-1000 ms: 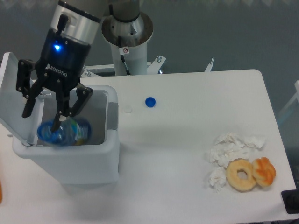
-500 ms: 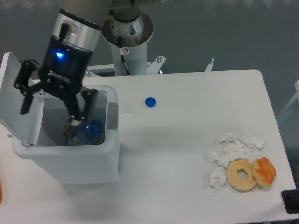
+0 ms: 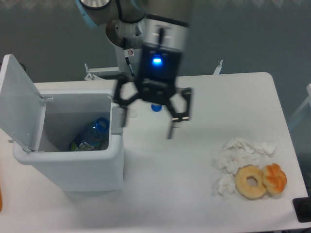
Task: Place the plastic bottle in the trash can
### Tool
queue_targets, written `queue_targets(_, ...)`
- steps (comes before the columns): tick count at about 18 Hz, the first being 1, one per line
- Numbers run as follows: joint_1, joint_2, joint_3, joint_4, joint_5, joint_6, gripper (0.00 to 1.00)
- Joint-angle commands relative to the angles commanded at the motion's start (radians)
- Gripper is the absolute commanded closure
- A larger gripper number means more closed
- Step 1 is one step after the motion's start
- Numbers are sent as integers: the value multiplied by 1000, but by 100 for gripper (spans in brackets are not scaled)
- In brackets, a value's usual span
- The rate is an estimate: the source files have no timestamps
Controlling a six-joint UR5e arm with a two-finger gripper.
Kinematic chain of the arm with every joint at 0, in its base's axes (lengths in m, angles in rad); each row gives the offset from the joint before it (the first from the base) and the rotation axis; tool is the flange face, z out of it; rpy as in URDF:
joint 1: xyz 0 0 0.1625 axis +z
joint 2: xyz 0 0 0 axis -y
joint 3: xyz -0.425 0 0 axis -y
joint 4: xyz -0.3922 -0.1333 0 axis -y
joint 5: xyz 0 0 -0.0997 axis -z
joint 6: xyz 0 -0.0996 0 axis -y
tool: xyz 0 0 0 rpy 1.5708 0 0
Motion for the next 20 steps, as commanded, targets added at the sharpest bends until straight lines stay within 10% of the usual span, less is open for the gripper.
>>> queue_targets(7,115,-29,-174,-2,121,408,0)
queue_targets(14,120,-248,-100,11,397,668,0)
queue_targets(20,137,-259,-89,9,449,677,0)
